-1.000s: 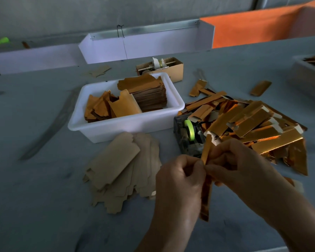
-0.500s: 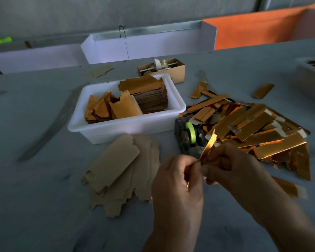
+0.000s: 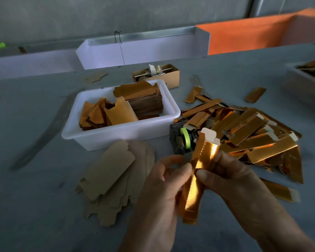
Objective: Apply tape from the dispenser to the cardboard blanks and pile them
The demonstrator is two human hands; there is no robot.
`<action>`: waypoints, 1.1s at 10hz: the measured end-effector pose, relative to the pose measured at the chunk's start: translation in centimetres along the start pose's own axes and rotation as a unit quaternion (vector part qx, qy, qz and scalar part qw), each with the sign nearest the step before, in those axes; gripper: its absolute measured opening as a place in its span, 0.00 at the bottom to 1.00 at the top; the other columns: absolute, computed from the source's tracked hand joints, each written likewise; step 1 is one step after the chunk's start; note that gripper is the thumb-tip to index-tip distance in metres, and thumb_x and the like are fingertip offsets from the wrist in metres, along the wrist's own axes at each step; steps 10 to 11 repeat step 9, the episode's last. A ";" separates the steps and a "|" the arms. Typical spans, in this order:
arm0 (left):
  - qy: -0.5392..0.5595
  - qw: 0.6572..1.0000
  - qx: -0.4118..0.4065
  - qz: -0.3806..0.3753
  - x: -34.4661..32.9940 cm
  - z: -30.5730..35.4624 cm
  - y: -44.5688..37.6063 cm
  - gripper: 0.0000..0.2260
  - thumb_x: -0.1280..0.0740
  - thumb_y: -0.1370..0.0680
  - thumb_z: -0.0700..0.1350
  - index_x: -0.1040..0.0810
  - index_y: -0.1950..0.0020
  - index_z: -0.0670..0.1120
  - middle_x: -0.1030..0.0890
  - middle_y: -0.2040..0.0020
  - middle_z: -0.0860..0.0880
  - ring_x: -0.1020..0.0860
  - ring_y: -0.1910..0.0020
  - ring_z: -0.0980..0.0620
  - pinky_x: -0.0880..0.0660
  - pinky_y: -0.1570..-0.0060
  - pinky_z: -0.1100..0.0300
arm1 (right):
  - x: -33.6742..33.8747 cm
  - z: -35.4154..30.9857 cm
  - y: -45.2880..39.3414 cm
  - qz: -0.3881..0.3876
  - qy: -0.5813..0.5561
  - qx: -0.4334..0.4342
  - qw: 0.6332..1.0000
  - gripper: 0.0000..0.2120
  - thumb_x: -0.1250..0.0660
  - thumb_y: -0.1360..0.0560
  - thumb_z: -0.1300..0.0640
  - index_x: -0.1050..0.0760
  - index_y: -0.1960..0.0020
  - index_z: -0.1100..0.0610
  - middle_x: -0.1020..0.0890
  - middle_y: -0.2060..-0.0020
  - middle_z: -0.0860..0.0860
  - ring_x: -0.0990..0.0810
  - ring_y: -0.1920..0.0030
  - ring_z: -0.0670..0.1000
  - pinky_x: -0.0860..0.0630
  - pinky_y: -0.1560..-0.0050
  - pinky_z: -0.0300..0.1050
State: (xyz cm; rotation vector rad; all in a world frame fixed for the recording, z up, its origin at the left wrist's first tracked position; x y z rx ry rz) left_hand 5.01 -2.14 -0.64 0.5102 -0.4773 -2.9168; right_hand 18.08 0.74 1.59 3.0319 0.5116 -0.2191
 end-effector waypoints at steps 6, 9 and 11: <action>-0.330 0.900 -0.244 0.146 2.6 -3.0 -0.3 0.08 0.40 0.23 0.47 0.26 0.50 0.60 0.17 0.63 0.59 0.19 0.61 0.59 0.25 0.57 0.65 | 10.6 -2.1 -3.4 0.296 0.099 0.042 0.949 0.08 0.33 0.25 0.55 0.19 0.56 0.43 0.16 0.62 0.48 0.16 0.59 0.50 0.18 0.55 0.44; -0.618 0.641 -0.439 0.121 2.8 -3.7 -0.8 0.10 0.42 0.35 0.46 0.30 0.56 0.54 0.21 0.71 0.52 0.29 0.63 0.54 0.30 0.78 0.66 | 13.3 -0.9 -2.5 0.355 0.093 0.083 0.927 0.08 0.37 0.23 0.56 0.20 0.52 0.45 0.16 0.55 0.48 0.16 0.59 0.49 0.20 0.63 0.39; -0.618 0.641 -0.439 0.121 2.8 -3.7 -0.8 0.10 0.42 0.35 0.46 0.30 0.56 0.54 0.21 0.71 0.52 0.29 0.63 0.54 0.30 0.78 0.66 | 13.3 -0.9 -2.5 0.355 0.093 0.083 0.927 0.08 0.37 0.23 0.56 0.20 0.52 0.45 0.16 0.55 0.48 0.16 0.59 0.49 0.20 0.63 0.39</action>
Point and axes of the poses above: each hand's wrist, its own y-axis away from the middle knuckle, its own x-axis out of the back of the hand, z = x × y, the point moved 4 cm from there along -y, towards the middle knuckle
